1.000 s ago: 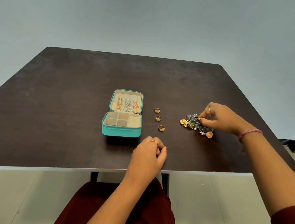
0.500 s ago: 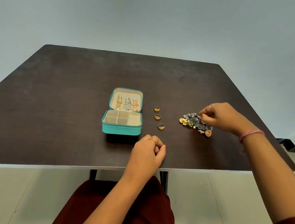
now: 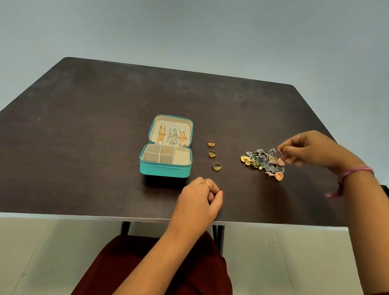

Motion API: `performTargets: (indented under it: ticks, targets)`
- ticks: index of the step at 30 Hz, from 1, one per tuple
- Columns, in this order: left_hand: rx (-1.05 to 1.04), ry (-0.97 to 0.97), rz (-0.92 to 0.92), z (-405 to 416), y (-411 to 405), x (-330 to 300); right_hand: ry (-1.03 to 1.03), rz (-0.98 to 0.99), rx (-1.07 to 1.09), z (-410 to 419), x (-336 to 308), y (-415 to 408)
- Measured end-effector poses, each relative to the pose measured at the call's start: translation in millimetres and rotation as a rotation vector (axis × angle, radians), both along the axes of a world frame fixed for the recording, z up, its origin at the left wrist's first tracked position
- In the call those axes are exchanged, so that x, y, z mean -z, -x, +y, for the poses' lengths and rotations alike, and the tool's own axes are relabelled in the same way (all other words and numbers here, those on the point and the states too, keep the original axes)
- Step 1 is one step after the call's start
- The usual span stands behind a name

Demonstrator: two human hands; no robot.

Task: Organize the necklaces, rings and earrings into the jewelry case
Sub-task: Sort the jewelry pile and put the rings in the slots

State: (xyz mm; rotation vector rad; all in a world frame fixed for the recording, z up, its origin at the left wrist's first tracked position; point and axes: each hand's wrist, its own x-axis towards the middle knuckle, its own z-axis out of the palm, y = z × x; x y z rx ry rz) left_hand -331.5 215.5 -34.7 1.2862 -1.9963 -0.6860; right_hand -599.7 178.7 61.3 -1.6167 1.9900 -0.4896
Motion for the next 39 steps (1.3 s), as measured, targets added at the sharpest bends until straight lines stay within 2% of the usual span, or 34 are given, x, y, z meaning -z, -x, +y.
performTargets:
  ticks: [3, 9, 15, 21, 29, 33, 39]
  targets:
    - [-0.004, -0.006, 0.003, 1, 0, 1, 0.001, -0.004, -0.002, 3, 2, -2]
    - [0.045, -0.092, 0.095, -2, 10, -8, 0.075, -0.250, 0.045, 11, 2, -7]
    - [0.137, -0.145, 0.195, -17, 57, -19, 0.059, -0.313, 0.008, 15, -1, -13]
    - [0.097, -0.199, 0.286, -27, 96, -29, 0.052, -0.340, -0.031, 16, -6, -16]
    - [0.022, -0.225, 0.340, -38, 106, -31, 0.060, -0.330, -0.062, 14, -6, -12]
    - [-0.004, -0.345, 0.424, -38, 109, -35, 0.081, -0.275, -0.091, 15, -2, -8]
    - [-0.037, -0.524, 0.556, -37, 113, -36, 0.108, -0.305, -0.099, 17, 6, -5]
